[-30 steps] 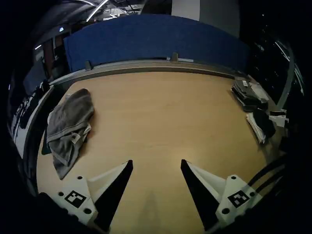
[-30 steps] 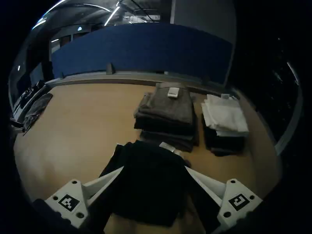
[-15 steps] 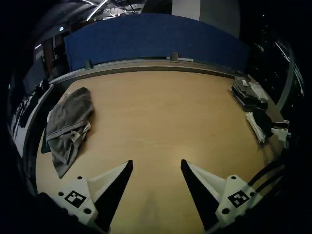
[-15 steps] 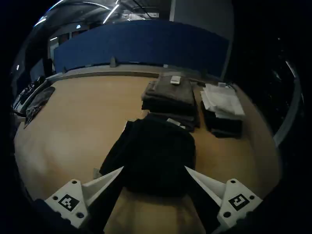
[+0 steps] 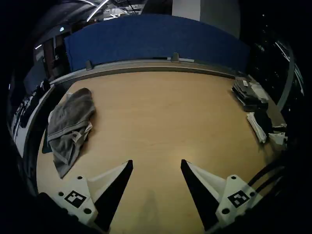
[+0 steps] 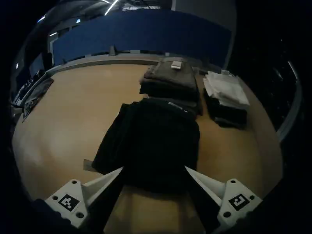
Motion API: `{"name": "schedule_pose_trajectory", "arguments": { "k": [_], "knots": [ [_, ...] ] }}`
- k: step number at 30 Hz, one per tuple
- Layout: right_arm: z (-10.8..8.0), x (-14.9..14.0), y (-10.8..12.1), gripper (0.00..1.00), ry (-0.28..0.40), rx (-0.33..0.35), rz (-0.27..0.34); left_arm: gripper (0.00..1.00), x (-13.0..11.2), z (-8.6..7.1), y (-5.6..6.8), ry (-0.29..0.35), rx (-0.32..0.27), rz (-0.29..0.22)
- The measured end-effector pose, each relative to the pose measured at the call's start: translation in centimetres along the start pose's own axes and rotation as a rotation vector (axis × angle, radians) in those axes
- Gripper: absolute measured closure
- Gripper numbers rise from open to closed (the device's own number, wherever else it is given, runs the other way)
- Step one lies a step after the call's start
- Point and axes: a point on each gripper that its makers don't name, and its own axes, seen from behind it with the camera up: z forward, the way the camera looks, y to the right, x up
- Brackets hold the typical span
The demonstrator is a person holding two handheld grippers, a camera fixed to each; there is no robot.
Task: Fold towel
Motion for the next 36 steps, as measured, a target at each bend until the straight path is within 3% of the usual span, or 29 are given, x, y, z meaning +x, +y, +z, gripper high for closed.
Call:
{"name": "schedule_pose_trajectory", "arguments": {
  "k": [6,18,27,36],
  "knots": [
    [-1.6,1.5,-0.4,0.00,0.059,0.002,0.032,0.09,0.3,-0.1,-0.1,0.012,0.002,-0.005],
    [-3.2,2.2,-1.2,0.00,0.102,0.007,0.057,0.09,0.5,-0.2,-0.2,0.036,0.001,-0.009],
    [-6.1,7.6,-5.7,0.00,0.328,0.061,0.087,0.09,1.9,-1.0,-0.3,0.143,-0.017,-0.051],
    [-9.0,11.8,-9.1,0.00,0.542,0.025,0.043,0.09,5.1,-3.3,-0.1,0.347,-0.012,-0.058]
  ]
}}
